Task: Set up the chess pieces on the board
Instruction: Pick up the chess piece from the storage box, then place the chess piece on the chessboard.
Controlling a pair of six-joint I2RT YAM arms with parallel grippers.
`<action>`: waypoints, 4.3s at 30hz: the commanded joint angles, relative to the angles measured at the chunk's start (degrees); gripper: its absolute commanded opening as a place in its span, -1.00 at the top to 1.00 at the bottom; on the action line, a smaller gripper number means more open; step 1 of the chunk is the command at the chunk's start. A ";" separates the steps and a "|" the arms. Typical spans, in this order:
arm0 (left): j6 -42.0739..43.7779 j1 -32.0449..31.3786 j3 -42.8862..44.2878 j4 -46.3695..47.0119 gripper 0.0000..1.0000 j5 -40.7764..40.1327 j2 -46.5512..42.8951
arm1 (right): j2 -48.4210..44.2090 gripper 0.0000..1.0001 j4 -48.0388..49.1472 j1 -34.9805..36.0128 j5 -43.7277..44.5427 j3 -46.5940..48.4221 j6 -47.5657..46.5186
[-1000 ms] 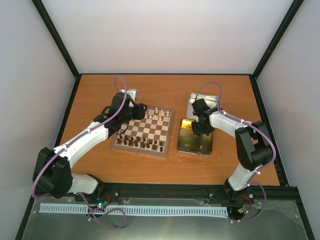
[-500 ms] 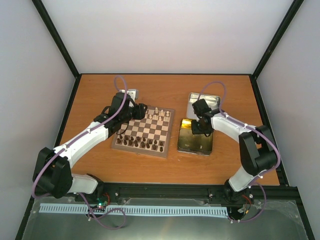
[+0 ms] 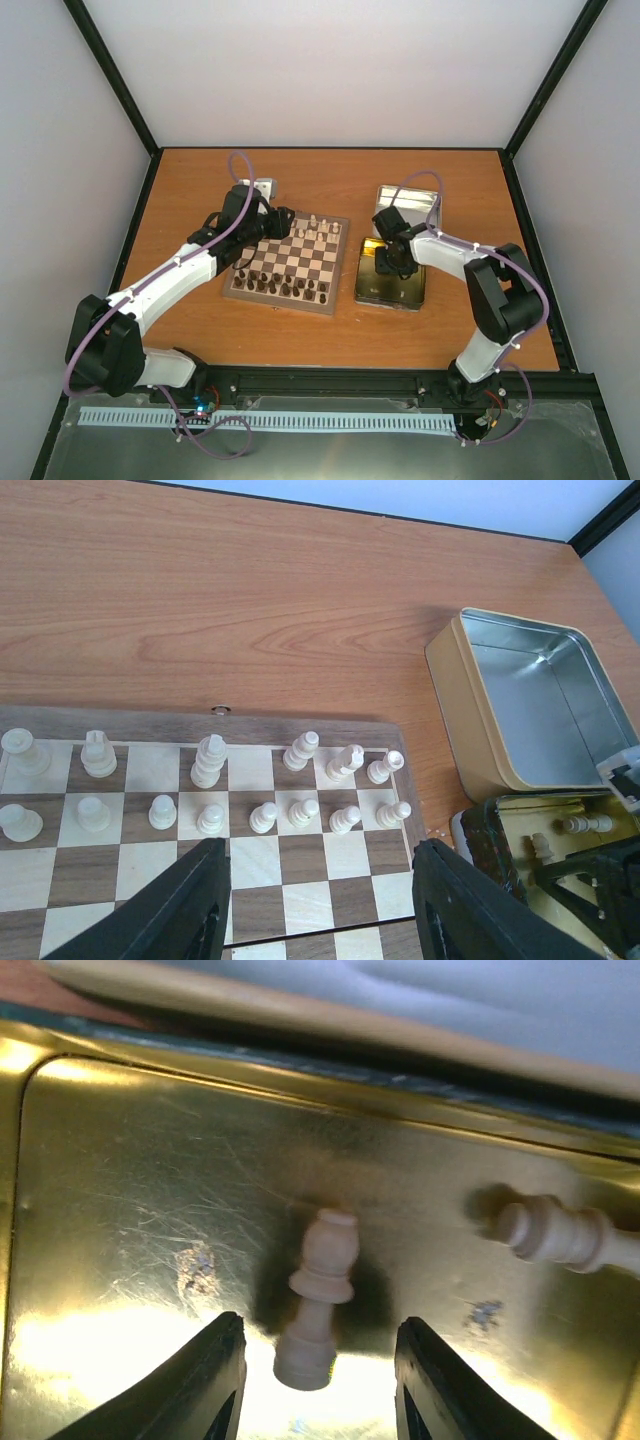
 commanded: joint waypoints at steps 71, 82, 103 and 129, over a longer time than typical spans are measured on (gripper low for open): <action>0.65 0.65 8.69 -6.38 0.99 25.52 4.19 | -24.18 -0.68 28.76 4.14 -33.45 -9.07 -17.99; 1.79 0.82 8.84 -4.42 0.99 -19.99 10.42 | -27.49 -0.93 27.99 3.27 -24.38 -15.61 -12.90; 4.84 4.21 15.81 3.90 0.98 -10.55 26.75 | -28.19 -0.91 27.20 3.25 -25.42 -16.63 -10.86; 6.03 4.26 12.13 6.54 0.74 -12.54 31.59 | -24.66 -0.90 27.67 3.23 -25.63 -15.64 -9.61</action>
